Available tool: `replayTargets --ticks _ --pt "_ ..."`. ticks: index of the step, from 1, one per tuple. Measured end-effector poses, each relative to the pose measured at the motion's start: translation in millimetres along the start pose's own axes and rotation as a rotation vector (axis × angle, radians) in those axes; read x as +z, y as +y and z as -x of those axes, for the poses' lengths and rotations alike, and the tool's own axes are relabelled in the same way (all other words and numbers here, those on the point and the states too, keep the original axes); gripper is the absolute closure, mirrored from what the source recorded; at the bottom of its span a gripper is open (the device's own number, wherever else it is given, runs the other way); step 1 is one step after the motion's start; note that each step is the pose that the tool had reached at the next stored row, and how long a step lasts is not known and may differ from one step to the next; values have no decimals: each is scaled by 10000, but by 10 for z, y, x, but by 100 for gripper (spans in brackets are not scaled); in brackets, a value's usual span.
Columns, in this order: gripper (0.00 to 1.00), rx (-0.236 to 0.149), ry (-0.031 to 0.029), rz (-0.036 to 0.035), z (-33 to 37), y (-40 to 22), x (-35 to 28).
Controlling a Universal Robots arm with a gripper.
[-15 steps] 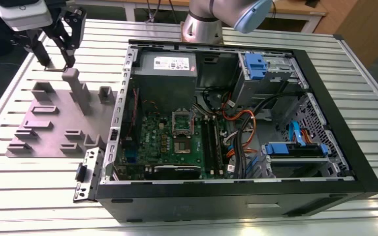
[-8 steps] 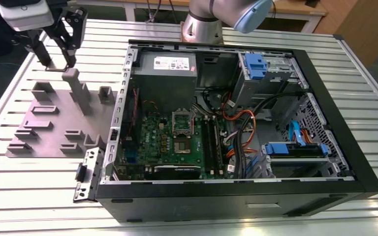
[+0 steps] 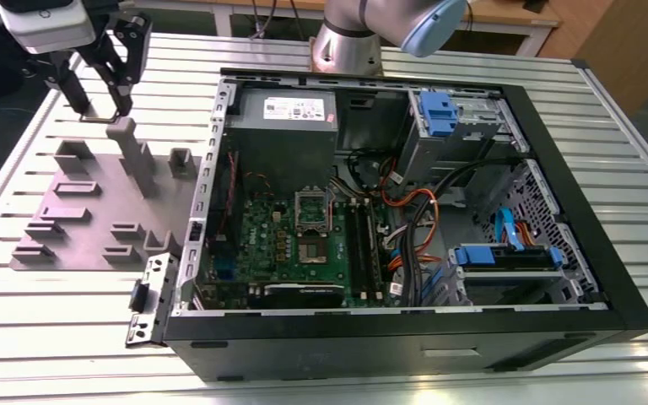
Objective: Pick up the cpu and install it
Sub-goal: 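Pick up the cpu and move it towards the insertion slot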
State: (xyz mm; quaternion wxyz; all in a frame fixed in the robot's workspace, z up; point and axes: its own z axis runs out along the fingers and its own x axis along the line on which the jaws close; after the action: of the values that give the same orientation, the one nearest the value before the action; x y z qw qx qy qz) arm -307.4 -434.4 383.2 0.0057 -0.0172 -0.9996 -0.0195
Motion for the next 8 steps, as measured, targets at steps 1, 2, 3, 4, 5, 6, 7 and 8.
replayTargets --ticks 1,2,3,4,5,6,7,8 --pt "53 0 0 0 3 0 0" --pt "53 0 0 0 5 0 0" --pt "53 0 0 0 8 0 0" --pt "53 0 1 0 10 0 -1" --pt "53 0 0 0 12 1 0" --pt "53 0 0 0 15 1 0" --pt "53 0 0 0 17 1 0" --pt "53 0 0 0 19 1 0"
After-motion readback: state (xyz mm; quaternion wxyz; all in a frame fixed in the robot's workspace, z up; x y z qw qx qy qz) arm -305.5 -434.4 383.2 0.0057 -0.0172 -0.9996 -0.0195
